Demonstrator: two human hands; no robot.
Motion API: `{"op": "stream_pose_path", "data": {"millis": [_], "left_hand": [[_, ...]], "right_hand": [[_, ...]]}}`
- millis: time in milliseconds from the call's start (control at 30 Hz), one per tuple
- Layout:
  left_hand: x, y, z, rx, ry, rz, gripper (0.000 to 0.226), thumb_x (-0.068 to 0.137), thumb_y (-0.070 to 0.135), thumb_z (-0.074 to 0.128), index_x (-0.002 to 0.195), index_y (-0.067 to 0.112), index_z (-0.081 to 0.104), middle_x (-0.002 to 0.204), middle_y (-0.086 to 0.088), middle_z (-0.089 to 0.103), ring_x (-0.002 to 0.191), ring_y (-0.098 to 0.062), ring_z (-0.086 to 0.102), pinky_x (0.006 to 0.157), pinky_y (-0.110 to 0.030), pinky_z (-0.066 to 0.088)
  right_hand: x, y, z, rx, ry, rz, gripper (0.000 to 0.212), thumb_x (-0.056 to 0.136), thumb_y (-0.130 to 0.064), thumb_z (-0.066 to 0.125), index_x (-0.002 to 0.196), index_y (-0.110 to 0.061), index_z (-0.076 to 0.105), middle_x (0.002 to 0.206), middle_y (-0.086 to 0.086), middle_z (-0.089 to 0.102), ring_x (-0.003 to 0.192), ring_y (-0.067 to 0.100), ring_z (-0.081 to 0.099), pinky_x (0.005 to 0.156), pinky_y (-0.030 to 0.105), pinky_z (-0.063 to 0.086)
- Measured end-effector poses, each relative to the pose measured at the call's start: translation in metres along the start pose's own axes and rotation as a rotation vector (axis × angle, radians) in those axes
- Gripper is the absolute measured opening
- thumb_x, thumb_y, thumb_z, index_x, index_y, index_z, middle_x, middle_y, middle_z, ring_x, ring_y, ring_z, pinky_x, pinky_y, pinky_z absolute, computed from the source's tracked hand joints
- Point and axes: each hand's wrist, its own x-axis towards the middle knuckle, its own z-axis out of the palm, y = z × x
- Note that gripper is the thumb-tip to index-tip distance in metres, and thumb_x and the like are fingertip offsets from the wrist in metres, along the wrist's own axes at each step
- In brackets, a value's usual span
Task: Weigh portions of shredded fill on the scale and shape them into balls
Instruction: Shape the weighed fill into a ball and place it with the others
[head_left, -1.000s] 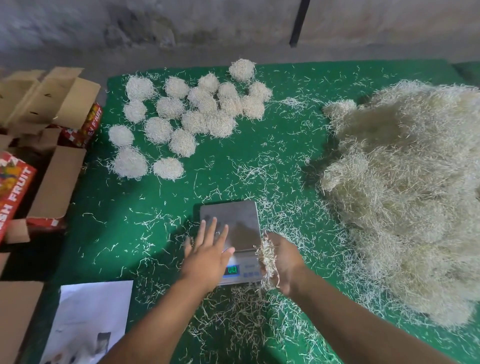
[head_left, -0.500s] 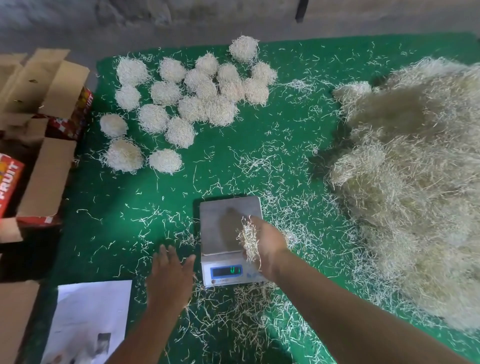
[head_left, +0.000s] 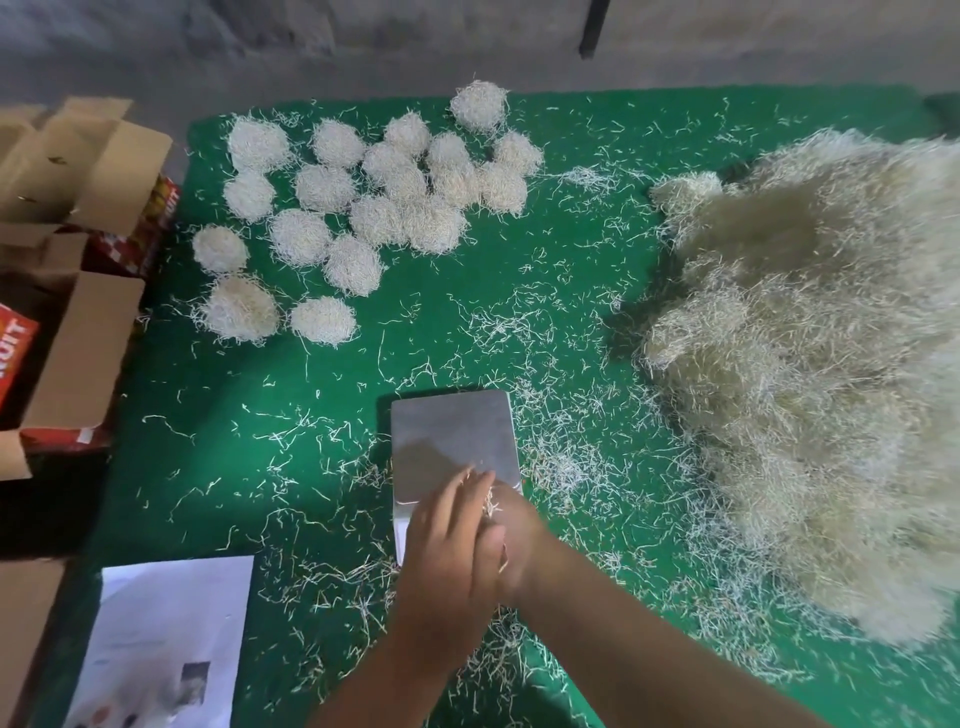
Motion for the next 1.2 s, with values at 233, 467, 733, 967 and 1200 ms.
{"op": "stream_pose_path", "data": {"millis": [233,467,733,967,1200], "left_hand": [[-0.015,0.024,-0.023,-0.076,0.289,0.132,0.055,0.111,0.035,0.028,0.146,0.004,0.056,0.154,-0.005,0.051,0.143,-0.030,0.048,0.114,-0.056,0.041],[-0.037,0.035,-0.068,0.111,0.444,0.239,0.057,0.106,0.039,0.032,0.140,0.005,0.063,0.162,-0.008,0.042,0.151,-0.033,0.038,0.123,-0.060,0.025],[-0.038,0.024,-0.080,0.160,0.430,0.072,0.048,0.111,0.039,0.035,0.117,0.013,0.075,0.119,0.002,0.072,0.108,-0.021,0.066,0.100,-0.047,0.052],[-0.012,0.028,-0.081,0.050,0.384,-0.099,0.031,0.098,0.037,0.044,0.083,0.017,0.063,0.078,0.003,0.062,0.066,-0.024,0.055,0.055,-0.034,0.038],[0.010,0.045,-0.092,-0.890,0.524,-0.693,0.015,0.080,0.037,0.055,0.074,0.038,0.068,0.077,0.009,0.062,0.078,-0.019,0.059,0.061,-0.033,0.047]], "right_hand": [[-0.061,0.006,0.029,-0.101,-0.275,-0.037,0.049,0.107,-0.028,0.045,0.061,-0.016,0.056,0.053,0.000,0.049,0.043,0.015,0.057,0.036,0.026,0.045],[-0.109,0.029,0.063,-0.149,-0.396,-0.072,0.039,0.108,-0.029,0.051,0.076,-0.016,0.066,0.068,0.001,0.064,0.065,0.014,0.067,0.059,0.024,0.055],[-0.111,0.059,0.058,-0.090,-0.257,-0.058,0.042,0.110,-0.034,0.047,0.079,-0.017,0.069,0.075,0.002,0.069,0.073,0.016,0.070,0.070,0.027,0.056],[-0.114,0.061,0.046,-0.009,-0.294,-0.102,0.071,0.107,-0.070,0.028,0.128,-0.018,0.072,0.105,0.007,0.076,0.096,0.023,0.072,0.088,0.035,0.056],[-0.118,0.052,0.026,-0.015,-0.251,-0.168,0.074,0.103,-0.076,0.031,0.130,-0.014,0.062,0.120,0.020,0.070,0.125,0.035,0.068,0.112,0.052,0.051]]}}
